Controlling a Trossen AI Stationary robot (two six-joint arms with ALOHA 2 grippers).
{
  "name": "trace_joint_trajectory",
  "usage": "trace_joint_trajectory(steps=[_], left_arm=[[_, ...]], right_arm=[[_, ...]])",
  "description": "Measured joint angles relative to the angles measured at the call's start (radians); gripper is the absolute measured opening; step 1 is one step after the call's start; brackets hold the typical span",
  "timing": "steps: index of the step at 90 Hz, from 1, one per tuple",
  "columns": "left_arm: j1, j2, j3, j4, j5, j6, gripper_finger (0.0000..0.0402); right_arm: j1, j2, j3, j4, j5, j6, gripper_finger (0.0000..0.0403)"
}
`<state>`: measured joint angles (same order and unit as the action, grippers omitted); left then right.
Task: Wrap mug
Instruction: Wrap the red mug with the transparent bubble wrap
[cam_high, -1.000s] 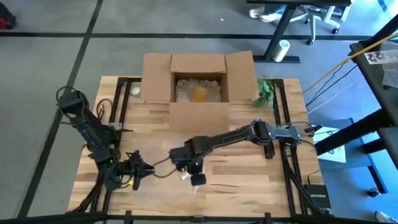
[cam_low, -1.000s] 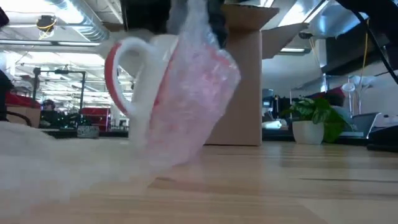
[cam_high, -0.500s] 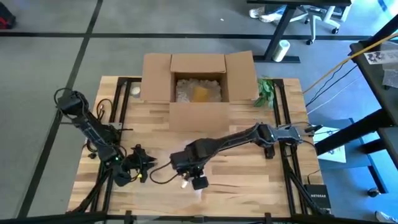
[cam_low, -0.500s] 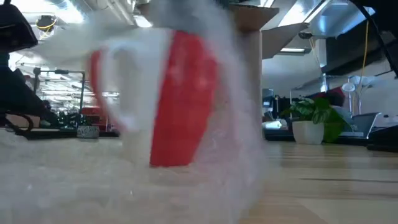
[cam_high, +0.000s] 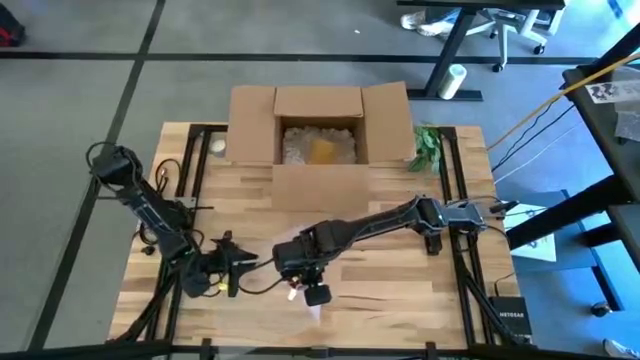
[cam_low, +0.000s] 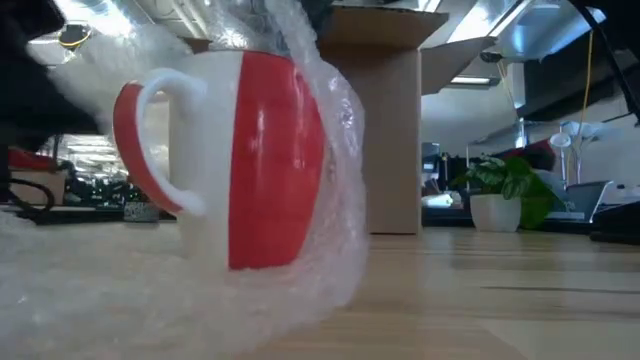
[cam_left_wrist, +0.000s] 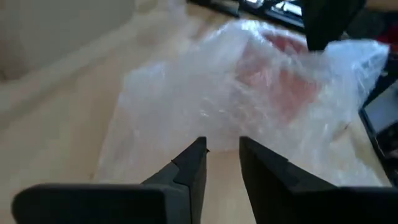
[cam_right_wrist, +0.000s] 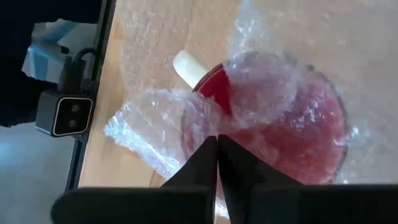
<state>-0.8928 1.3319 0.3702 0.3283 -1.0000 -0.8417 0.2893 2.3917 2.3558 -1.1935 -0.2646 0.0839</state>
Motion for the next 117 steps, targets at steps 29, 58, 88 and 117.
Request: trace_joint_trajectory(steps=[29,58,88,117], left_arm=[[0.167,0.0,0.001,0.345,0.221,0.348,0.0078],[0.252,0.082,0.084,0.361,0.394,0.405,0.0078],[0.254,0.16,0.147,0.365,0.416,0.408,0.0078],[0.217,0.199,0.182,0.364,0.454,0.387,0.0078]], right_arm=[[0.0,0.0,0.0,0.027,0.019,0.012,0.0],[0.001,-0.013,-0.002,0.033,0.06,0.021,0.0],[0.018,-0.091,0.0,0.127,0.314,0.018,0.0],[0.014,-0.084,-0.02,0.181,0.38,0.026,0.0]])
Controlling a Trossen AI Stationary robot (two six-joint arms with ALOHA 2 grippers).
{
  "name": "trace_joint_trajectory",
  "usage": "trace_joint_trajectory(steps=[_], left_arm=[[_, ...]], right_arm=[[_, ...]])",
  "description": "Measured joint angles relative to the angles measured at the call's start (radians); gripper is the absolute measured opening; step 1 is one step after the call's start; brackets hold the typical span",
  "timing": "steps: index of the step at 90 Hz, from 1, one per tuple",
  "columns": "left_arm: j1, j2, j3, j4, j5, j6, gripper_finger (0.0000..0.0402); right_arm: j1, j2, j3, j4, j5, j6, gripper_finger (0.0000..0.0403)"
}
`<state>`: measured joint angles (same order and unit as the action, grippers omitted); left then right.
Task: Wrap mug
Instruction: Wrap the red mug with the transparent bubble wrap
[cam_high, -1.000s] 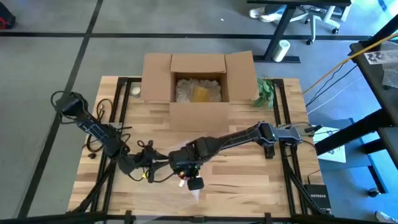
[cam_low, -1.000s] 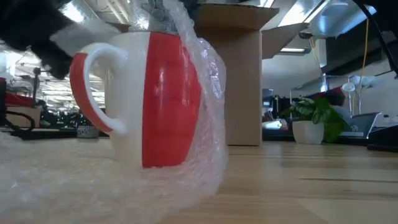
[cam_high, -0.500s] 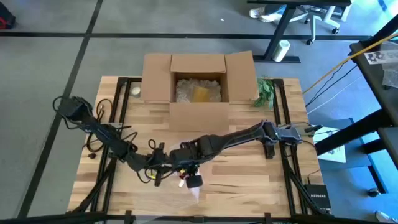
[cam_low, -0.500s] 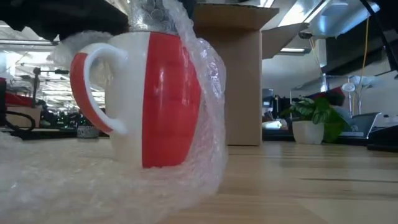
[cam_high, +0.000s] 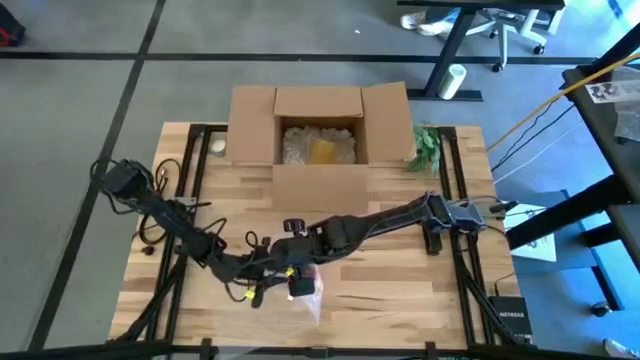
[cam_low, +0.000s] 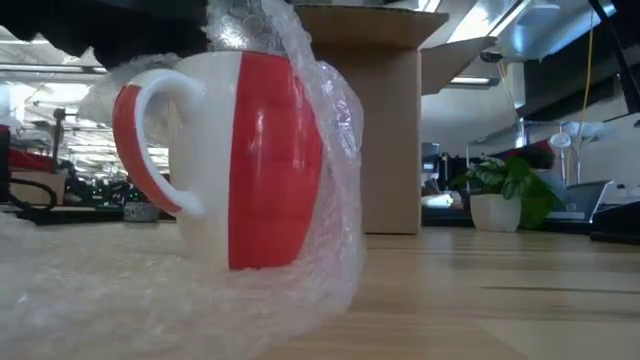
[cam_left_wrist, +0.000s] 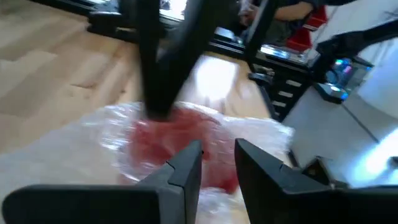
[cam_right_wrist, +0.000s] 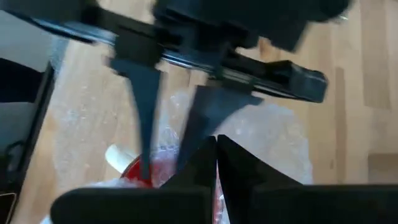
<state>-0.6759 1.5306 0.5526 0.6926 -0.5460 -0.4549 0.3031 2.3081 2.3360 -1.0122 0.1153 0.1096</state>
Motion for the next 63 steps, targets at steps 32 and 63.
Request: trace_joint_trajectory(steps=[32,63], left_arm=[[-0.248,-0.184,0.002,-0.318,-0.416,-0.074,0.0078],[-0.29,-0.29,0.002,-1.019,-0.38,-0.747,0.0074]], right_arm=[[-0.003,0.0,0.0,-0.001,-0.031,0.021,0.0],[-0.002,0.054,-0.006,-0.027,-0.12,0.079,0.0]])
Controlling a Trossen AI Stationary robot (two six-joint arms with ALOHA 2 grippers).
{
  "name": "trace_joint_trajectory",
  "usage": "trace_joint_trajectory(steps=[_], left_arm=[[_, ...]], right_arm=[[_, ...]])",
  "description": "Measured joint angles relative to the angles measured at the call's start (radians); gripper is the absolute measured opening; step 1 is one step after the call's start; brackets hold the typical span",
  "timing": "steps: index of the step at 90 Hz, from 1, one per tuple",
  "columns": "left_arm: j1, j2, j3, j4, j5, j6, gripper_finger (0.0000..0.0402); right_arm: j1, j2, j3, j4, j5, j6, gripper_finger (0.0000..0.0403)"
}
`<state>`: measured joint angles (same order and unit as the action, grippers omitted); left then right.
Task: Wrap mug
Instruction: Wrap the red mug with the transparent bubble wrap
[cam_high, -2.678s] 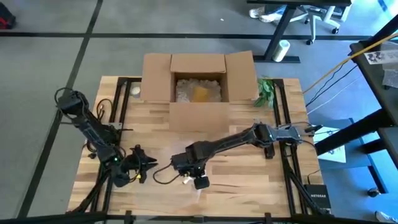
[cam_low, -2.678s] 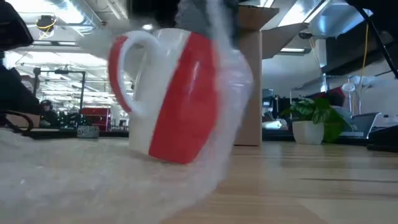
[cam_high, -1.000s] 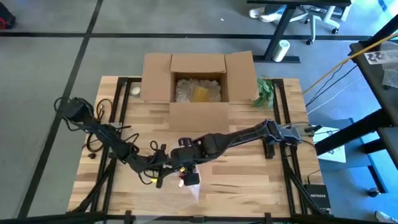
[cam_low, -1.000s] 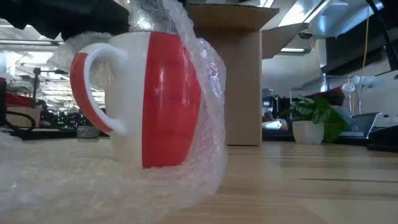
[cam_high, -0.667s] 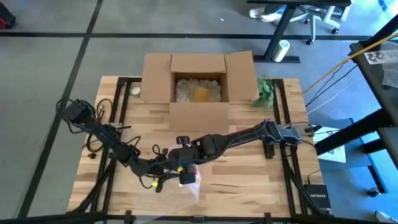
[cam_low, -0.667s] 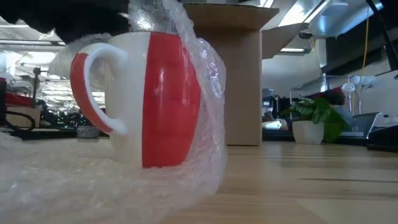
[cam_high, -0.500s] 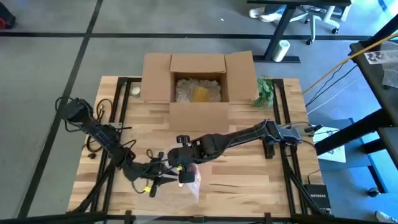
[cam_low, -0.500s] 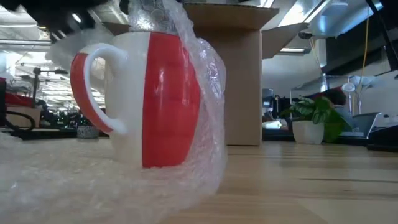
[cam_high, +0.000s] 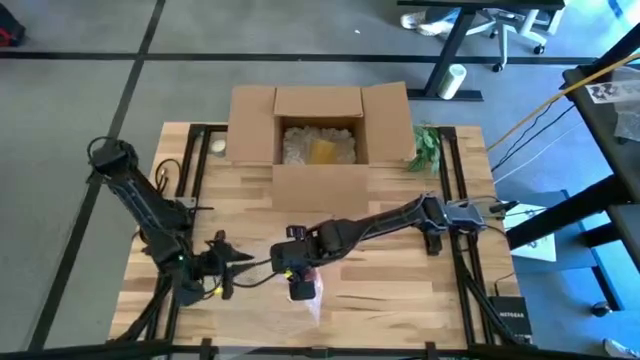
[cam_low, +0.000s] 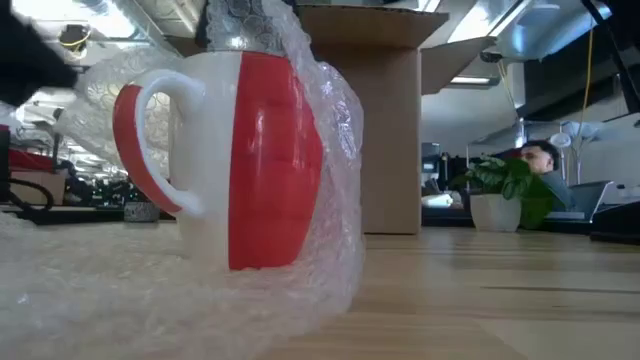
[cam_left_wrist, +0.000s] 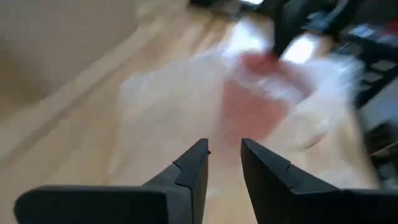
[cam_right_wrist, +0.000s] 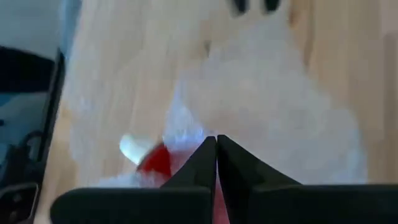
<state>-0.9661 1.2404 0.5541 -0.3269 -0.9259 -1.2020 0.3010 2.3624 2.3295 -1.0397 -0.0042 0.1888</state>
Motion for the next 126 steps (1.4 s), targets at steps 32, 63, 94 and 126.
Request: trace_joint_trajectory(steps=[32,63,94,126], left_arm=[[0.09,0.132,-0.072,0.194,0.224,-0.024,0.0048],[0.259,0.229,-0.083,0.664,0.18,0.466,0.0048],[0.301,0.23,-0.083,0.988,0.185,0.78,0.0048],[0.307,0.309,-0.07,1.082,0.251,0.759,0.0048]], right_arm=[[0.0,0.012,-0.002,-0.006,-0.024,0.013,0.0],[0.001,0.012,-0.002,-0.009,-0.041,0.021,0.0],[0.007,0.012,-0.002,-0.086,0.001,0.041,0.0],[0.008,-0.038,0.001,-0.046,0.205,0.066,0.0]])
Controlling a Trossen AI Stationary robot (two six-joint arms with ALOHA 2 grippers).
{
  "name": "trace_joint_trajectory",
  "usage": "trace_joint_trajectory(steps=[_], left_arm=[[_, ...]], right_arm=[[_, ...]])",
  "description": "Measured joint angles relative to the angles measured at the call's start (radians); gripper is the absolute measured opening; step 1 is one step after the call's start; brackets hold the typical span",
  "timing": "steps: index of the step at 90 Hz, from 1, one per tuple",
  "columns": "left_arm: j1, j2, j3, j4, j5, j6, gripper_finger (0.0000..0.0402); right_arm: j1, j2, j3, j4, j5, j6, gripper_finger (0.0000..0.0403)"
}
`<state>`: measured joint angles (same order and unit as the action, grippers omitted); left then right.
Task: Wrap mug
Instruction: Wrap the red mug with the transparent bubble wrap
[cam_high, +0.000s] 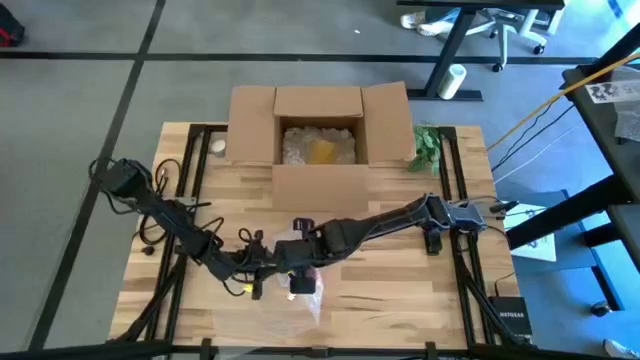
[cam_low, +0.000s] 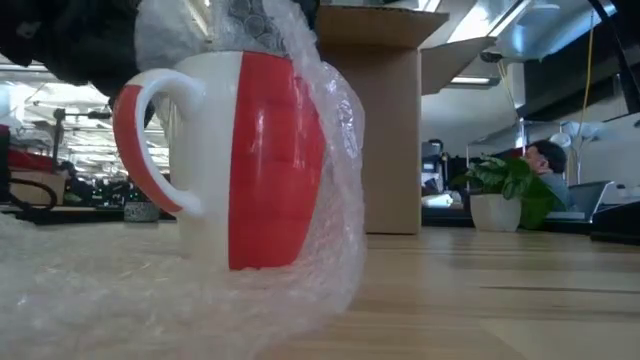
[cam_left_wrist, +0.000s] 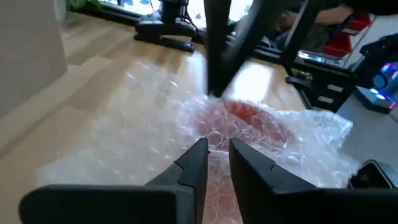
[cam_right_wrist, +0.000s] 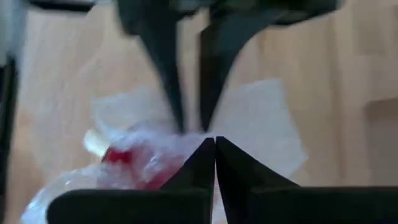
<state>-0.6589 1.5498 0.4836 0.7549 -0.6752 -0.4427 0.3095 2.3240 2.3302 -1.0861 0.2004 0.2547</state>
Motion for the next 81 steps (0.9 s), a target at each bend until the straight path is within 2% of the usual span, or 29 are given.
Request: trace_joint_trajectory(steps=[15,26,46,81], left_arm=[[0.001,0.087,0.06,0.07,0.027,0.036,0.0048],[0.001,0.119,0.1,0.068,0.047,0.064,0.0048],[0.001,0.12,0.106,0.066,0.046,0.077,0.0048],[-0.039,0.065,0.106,0.056,0.037,0.117,0.0048]], right_arm=[[-0.01,0.001,0.0,0.049,0.043,-0.021,0.0],[-0.016,0.001,0.0,0.022,-0.001,0.001,0.0],[-0.01,0.019,-0.001,-0.062,-0.138,0.062,0.0],[0.032,0.041,-0.002,-0.101,-0.141,0.104,0.0]])
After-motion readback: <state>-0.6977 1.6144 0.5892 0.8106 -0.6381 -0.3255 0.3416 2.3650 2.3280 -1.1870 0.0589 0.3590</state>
